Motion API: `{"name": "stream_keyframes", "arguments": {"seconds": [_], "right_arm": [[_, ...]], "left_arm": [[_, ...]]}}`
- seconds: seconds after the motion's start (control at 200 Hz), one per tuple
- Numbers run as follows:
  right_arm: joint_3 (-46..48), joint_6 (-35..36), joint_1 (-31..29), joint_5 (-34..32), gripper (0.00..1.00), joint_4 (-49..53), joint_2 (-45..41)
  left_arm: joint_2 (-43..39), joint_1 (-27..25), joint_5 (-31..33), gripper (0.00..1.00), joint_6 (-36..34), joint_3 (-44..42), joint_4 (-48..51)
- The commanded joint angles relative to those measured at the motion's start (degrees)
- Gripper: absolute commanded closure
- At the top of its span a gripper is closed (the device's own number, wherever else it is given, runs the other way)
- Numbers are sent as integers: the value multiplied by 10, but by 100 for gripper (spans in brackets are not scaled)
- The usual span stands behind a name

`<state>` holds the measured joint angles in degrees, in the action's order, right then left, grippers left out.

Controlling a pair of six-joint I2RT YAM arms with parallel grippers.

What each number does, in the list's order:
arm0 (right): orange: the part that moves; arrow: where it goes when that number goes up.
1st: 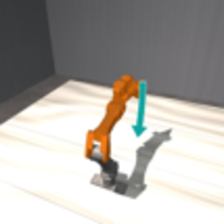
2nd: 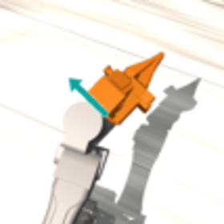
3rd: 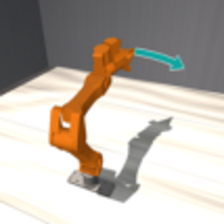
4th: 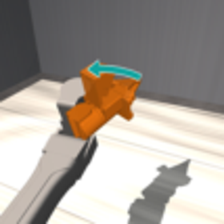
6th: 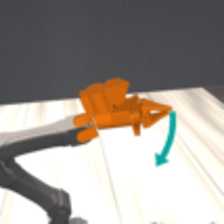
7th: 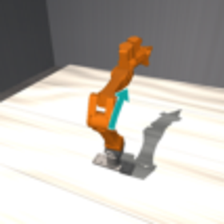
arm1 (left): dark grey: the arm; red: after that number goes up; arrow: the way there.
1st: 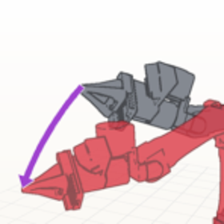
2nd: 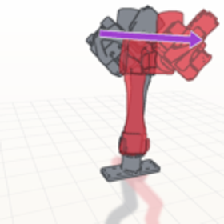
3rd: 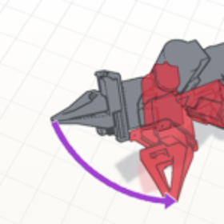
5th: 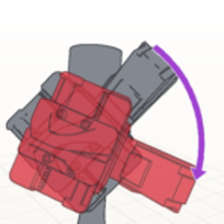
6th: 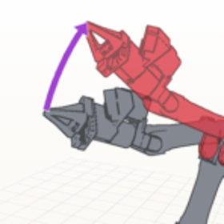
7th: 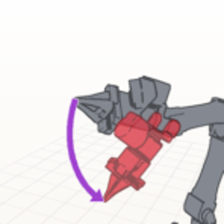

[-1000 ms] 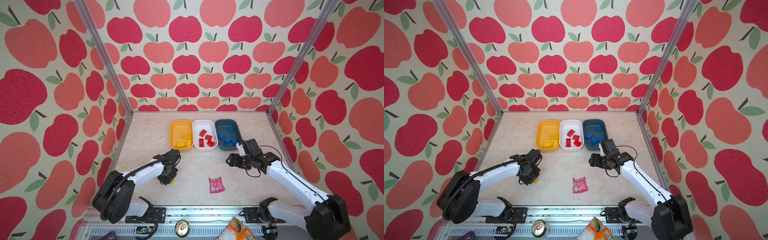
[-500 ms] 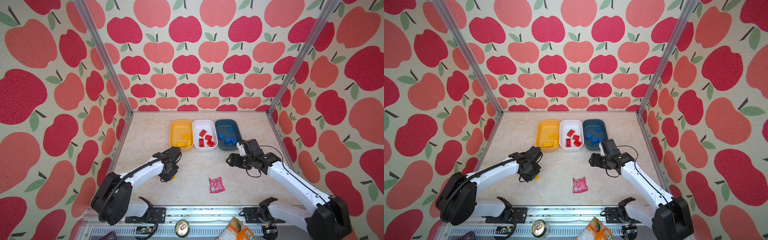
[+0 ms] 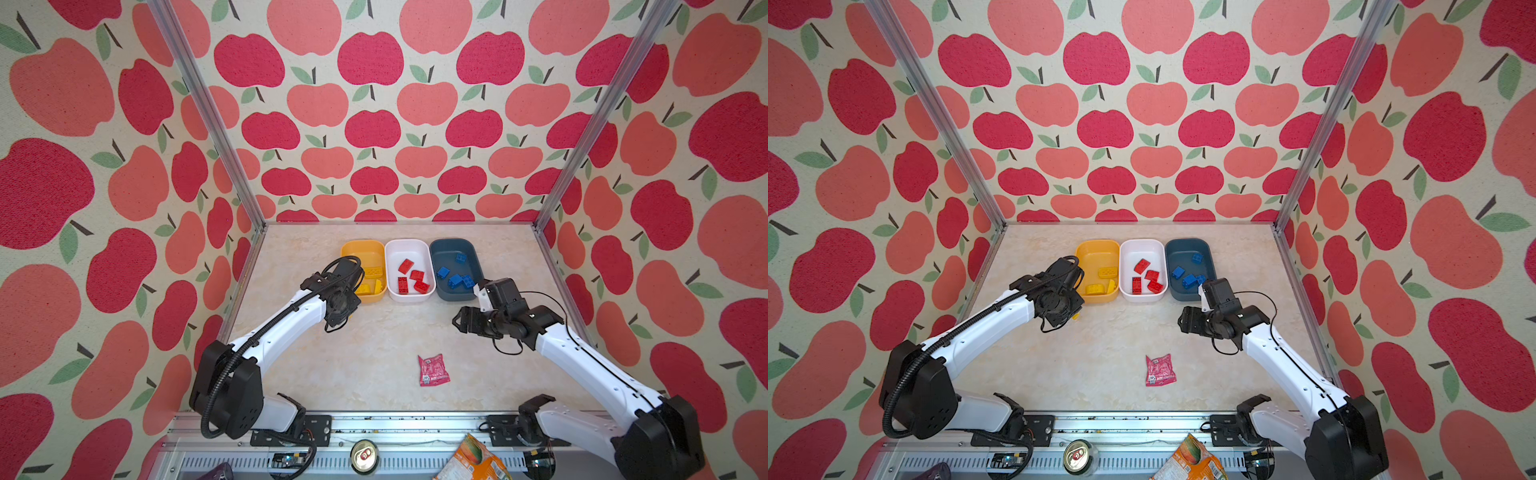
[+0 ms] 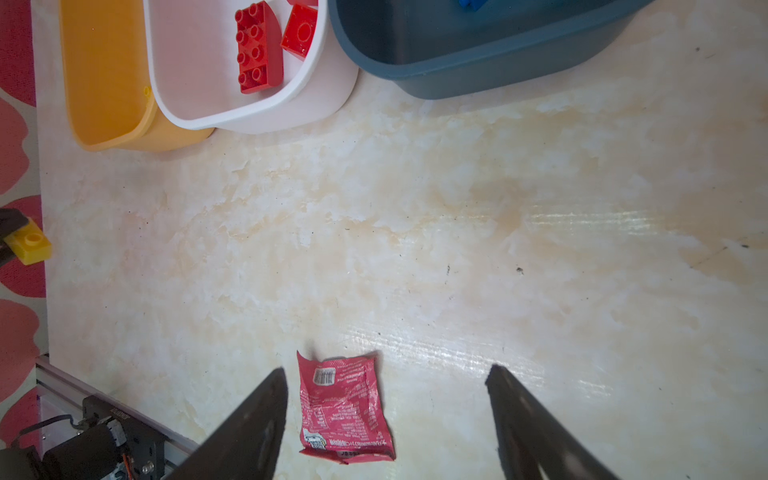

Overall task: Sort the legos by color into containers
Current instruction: 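Carry the small yellow brick with the left gripper into the yellow bin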

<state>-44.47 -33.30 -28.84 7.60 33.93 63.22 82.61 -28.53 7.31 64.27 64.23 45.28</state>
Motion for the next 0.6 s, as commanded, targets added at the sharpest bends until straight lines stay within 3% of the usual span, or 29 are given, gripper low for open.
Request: {"name": "stream_keyframes", "arguments": {"seconds": [0.0,0.275,0.595], "right_arm": [[-6,-1,2,-3,22,5,-9],[-12,1,1,-4,22,7,-3],[-15,2,2,-7,22,12,-3]], "left_arm": [[35,11,29,87,-90,54,22],[148,38,11,87,-206,169,-5],[242,61,0,87,-261,240,-31]]}}
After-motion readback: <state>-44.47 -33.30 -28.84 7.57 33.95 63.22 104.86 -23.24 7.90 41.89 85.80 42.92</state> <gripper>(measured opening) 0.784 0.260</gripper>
